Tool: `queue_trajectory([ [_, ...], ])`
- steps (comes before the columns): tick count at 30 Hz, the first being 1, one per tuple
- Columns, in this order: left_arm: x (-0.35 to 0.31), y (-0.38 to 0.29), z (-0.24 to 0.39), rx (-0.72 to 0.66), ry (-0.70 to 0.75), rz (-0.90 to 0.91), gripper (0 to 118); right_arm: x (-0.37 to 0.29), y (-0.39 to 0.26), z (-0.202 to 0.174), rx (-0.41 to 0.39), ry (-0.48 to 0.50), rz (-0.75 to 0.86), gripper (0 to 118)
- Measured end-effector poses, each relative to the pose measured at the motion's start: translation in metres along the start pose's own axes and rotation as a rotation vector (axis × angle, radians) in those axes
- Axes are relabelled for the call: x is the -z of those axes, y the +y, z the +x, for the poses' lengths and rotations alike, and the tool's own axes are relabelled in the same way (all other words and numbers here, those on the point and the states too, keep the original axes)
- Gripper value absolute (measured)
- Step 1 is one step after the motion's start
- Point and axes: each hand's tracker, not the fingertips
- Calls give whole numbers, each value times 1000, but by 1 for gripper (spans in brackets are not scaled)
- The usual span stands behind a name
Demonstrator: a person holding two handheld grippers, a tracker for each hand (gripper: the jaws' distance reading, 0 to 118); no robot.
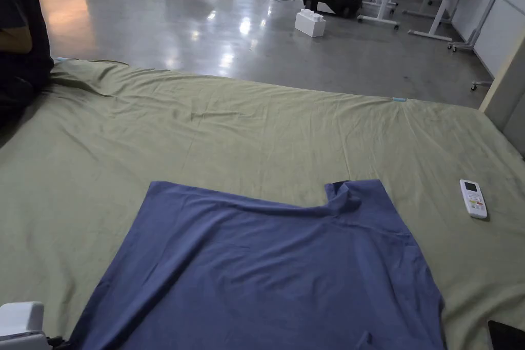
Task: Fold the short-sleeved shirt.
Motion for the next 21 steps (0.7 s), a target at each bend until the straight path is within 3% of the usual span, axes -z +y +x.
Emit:
queue_trajectory([
  [11,-28,46,15,-44,-99,157,6,-45,39,21,114,47,153,7],
  [21,34,124,25,-35,-65,223,6,-10,116,27,143,28,212,7],
])
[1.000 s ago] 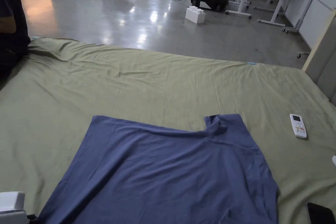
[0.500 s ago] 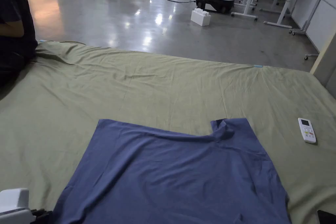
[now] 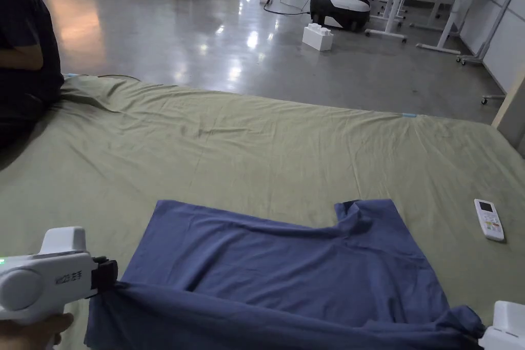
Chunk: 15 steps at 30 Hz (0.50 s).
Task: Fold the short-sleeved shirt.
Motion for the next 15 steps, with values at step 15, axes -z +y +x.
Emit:
queue_trajectory([
  [15,119,39,12,80,39,-79,6,131,68,-15,-10,-3,-130,8],
])
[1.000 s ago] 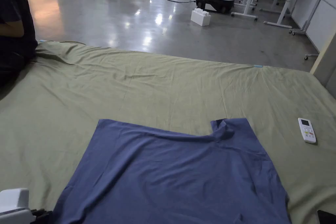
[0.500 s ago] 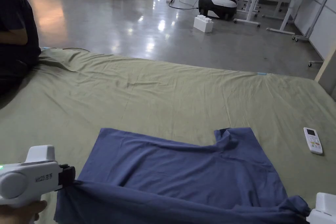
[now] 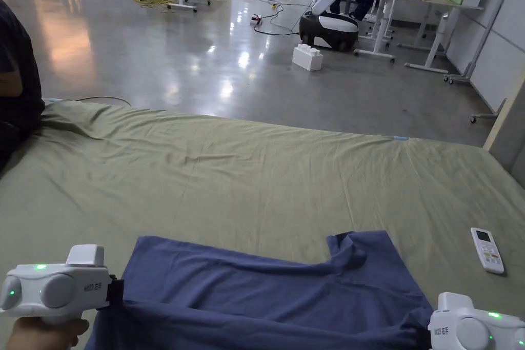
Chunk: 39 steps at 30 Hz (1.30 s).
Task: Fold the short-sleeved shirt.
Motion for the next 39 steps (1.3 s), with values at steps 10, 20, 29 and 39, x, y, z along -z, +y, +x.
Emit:
queue_trajectory([
  [10,0,-8,-1,-34,-17,15,47,-16,-5,-3,-21,-7,144,53],
  [20,-103,-34,23,53,-14,417,54,-109,-47,-53,-79,0,685,67],
  [29,-174,-68,45,114,10,602,5,-160,-77,-79,-33,6,889,9],
  [39,-176,-84,20,60,5,435,1,-174,-88,-75,-22,-5,895,1],
])
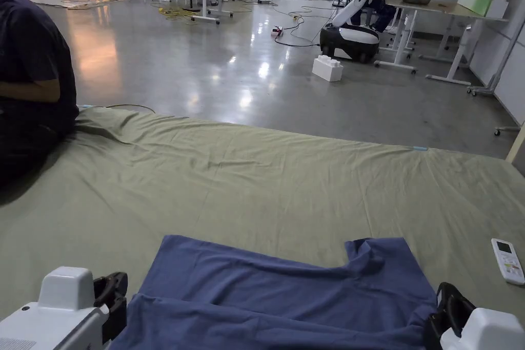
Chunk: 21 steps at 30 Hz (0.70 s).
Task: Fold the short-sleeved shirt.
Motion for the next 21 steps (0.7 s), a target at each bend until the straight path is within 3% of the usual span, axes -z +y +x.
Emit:
queue_trajectory([
  [3,21,-16,-18,-16,-6,-183,1,3,-7,4,4,1,-44,1],
  [11,77,-50,-41,-81,17,-433,3,8,-27,13,0,-5,-122,1],
  [12,83,-52,-41,-77,31,-460,10,7,-30,14,0,-7,-129,1],
  [15,103,-60,-41,-77,42,-555,62,10,-37,18,-9,-18,-159,1],
  [16,109,-63,-41,-77,40,-579,69,9,-39,20,-7,-21,-173,1],
  [19,129,-78,-33,-65,53,-688,69,13,-48,26,-2,-31,-223,1],
  [21,131,-84,-26,-22,72,-647,70,15,-56,31,-5,-35,-281,1],
])
